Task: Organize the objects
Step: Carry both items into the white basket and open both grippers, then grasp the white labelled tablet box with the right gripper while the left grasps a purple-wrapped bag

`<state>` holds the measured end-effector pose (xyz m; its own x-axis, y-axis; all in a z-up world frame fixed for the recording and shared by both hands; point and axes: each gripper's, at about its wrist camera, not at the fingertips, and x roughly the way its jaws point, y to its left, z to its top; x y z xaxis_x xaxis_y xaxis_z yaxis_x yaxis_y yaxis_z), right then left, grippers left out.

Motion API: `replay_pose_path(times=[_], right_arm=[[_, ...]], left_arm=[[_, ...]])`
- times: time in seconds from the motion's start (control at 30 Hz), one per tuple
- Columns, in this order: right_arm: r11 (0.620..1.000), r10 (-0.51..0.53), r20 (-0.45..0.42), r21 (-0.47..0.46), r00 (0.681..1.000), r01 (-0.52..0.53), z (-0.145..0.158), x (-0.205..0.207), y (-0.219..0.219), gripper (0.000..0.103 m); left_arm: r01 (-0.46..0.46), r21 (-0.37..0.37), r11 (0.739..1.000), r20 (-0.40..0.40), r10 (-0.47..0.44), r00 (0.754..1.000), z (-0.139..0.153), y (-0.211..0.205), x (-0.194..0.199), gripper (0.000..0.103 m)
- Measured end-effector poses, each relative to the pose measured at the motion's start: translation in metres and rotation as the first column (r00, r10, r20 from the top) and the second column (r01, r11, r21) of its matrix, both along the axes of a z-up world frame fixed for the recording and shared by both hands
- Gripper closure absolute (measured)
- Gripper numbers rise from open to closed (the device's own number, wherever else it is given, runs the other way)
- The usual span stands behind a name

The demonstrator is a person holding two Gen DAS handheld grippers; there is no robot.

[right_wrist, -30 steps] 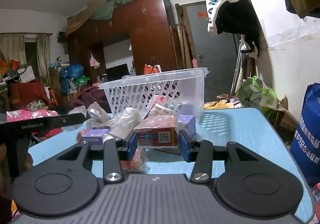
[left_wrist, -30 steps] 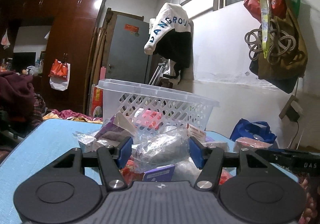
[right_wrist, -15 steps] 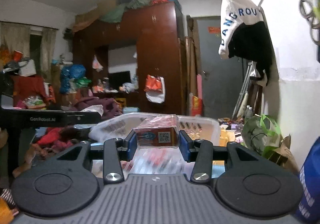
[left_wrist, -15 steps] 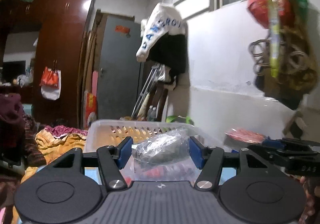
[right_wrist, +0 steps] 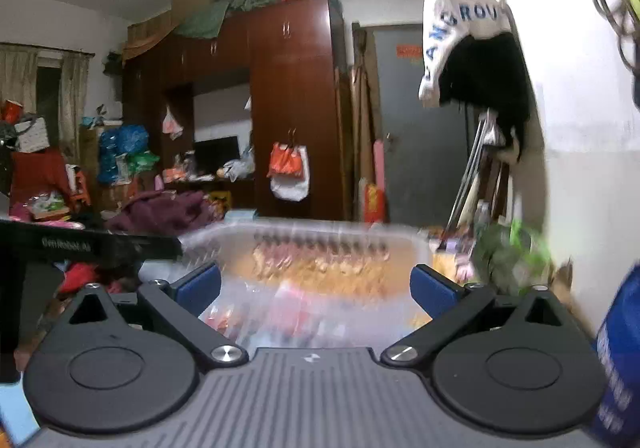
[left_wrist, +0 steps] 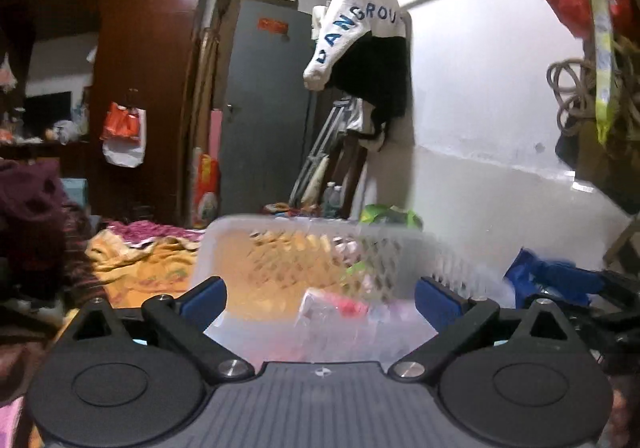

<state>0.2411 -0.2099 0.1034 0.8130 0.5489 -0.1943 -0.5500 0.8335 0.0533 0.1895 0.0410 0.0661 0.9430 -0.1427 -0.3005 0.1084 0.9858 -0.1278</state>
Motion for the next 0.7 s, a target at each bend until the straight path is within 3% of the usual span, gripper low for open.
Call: replay_pose_path(times=[0.2,0.43,0.5,0.63,0.7], right_arm=[[0.999,-0.008,-0.171,-0.051,0.985,-0.001,-0.047,-0.005,-0.007,0.000],[0.992,-0.022,-0.229,-0.127,0.973,-0.008,-0.060,0.007,0.009,0.001],[0.991,-0.009,-0.246,-0.132,0.969,-0.024,-0.063,0.005,0.009,0.006],[0.993,0.008,-0.223,-0.116,0.975,-0.034,-0.065,-0.001,0.004,0.021],[0.992,-0.004,-0.200,-0.122,0.980,-0.021,-0.063,-0.004,0.004,0.022]], left_arm=[[-0.019,0.042,0.999,-0.036,0.020,0.999,-0.043,0.003,-0.027,0.002],[-0.026,0.127,0.992,-0.103,0.039,0.994,-0.063,-0.003,-0.011,0.002],[-0.031,0.126,0.992,-0.128,0.048,0.991,-0.067,-0.001,-0.007,0.004],[-0.071,0.134,0.988,-0.135,0.089,0.987,-0.072,-0.001,-0.007,0.034],[-0.081,0.137,0.987,-0.109,0.096,0.989,-0.070,-0.002,-0.009,0.034]])
